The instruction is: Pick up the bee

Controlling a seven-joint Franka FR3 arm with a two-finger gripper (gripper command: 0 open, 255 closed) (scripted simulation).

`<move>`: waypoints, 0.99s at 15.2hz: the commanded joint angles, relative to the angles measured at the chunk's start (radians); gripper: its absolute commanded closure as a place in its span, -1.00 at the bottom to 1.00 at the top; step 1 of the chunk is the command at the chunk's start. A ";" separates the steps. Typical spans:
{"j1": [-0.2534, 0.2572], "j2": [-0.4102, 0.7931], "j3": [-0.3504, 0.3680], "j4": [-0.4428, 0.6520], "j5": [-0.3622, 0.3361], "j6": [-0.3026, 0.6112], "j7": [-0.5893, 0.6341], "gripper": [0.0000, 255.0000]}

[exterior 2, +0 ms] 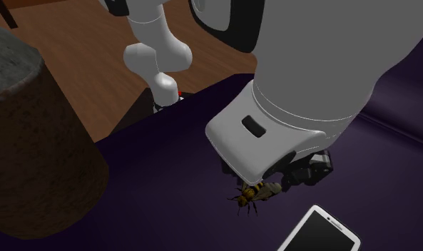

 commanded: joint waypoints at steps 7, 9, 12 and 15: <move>0.002 0.005 0.000 0.018 -0.002 -0.015 0.001 1.00; 0.008 0.012 0.001 0.057 -0.005 -0.046 0.003 1.00; 0.018 0.027 0.001 0.119 -0.011 -0.094 0.007 1.00; 0.031 0.046 0.001 0.189 -0.019 -0.146 0.012 1.00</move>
